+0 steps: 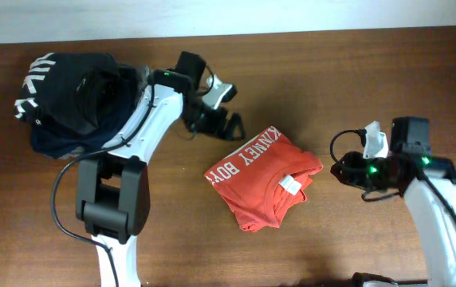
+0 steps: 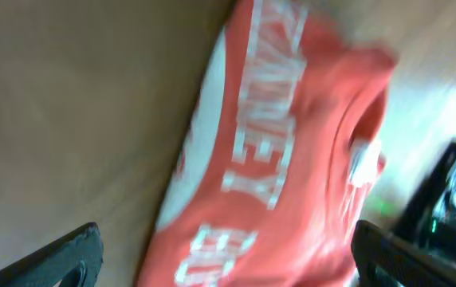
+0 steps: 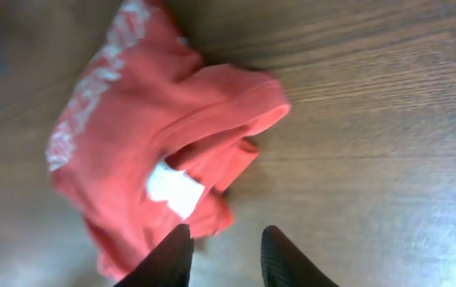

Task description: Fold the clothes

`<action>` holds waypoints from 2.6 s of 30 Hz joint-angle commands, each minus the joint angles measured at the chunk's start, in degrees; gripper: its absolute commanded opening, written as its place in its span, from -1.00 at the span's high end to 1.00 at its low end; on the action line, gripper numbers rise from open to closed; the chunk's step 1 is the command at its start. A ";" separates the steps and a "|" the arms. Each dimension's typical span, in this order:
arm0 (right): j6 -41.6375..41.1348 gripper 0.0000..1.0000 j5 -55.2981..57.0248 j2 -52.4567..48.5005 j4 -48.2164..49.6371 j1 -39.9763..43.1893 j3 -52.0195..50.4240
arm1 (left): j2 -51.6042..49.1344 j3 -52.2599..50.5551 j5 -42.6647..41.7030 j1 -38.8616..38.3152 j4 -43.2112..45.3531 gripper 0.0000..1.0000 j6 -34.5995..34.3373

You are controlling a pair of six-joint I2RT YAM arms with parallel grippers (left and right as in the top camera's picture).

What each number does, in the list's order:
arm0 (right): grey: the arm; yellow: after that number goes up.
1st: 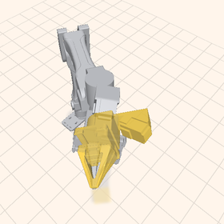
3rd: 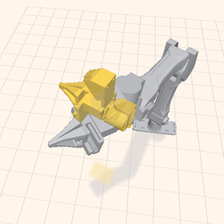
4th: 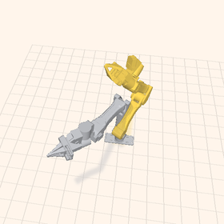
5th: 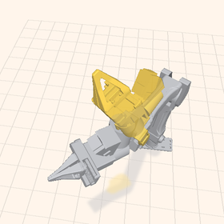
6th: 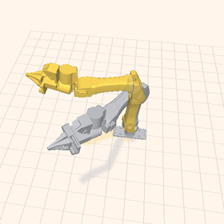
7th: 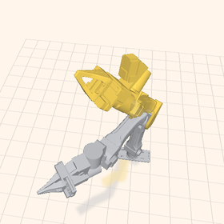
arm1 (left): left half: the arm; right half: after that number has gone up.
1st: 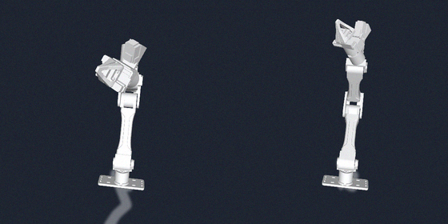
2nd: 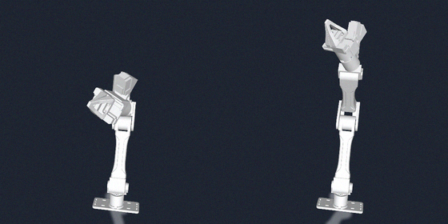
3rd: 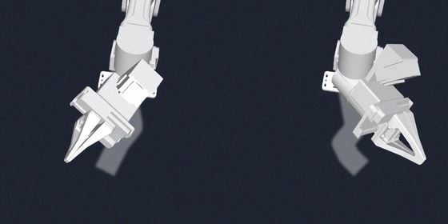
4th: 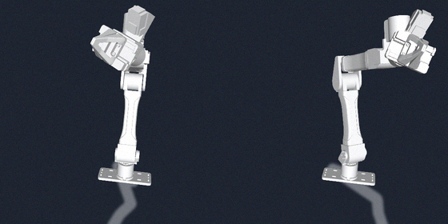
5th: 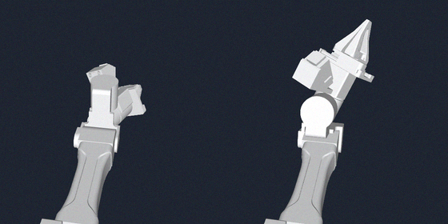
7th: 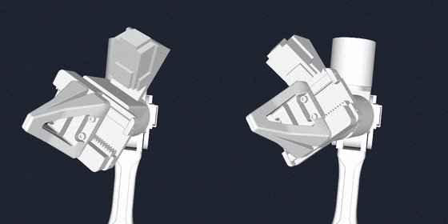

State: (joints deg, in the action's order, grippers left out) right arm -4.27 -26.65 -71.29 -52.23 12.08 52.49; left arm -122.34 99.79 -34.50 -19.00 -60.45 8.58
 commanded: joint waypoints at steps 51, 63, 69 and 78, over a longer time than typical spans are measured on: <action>-12.90 0.92 10.56 -23.47 2.64 -12.07 0.94 | 38.03 -45.31 -2.78 5.92 15.06 -0.98 -23.41; -0.52 0.92 6.08 -21.55 6.56 -12.13 -0.02 | 26.14 -56.43 -0.46 -1.73 44.13 -0.98 -42.45; -0.66 0.92 6.23 -22.34 8.50 -12.13 -1.88 | 16.72 -56.41 -3.30 -5.92 54.27 -0.98 -45.31; -0.66 0.92 6.27 -23.39 8.09 -12.13 -2.58 | 9.25 -56.41 -5.49 -12.63 61.16 -0.84 -49.51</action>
State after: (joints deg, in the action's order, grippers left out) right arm -5.56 -19.59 -94.37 -44.10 0.32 50.37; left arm -106.39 47.07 -45.80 -28.77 3.33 -38.70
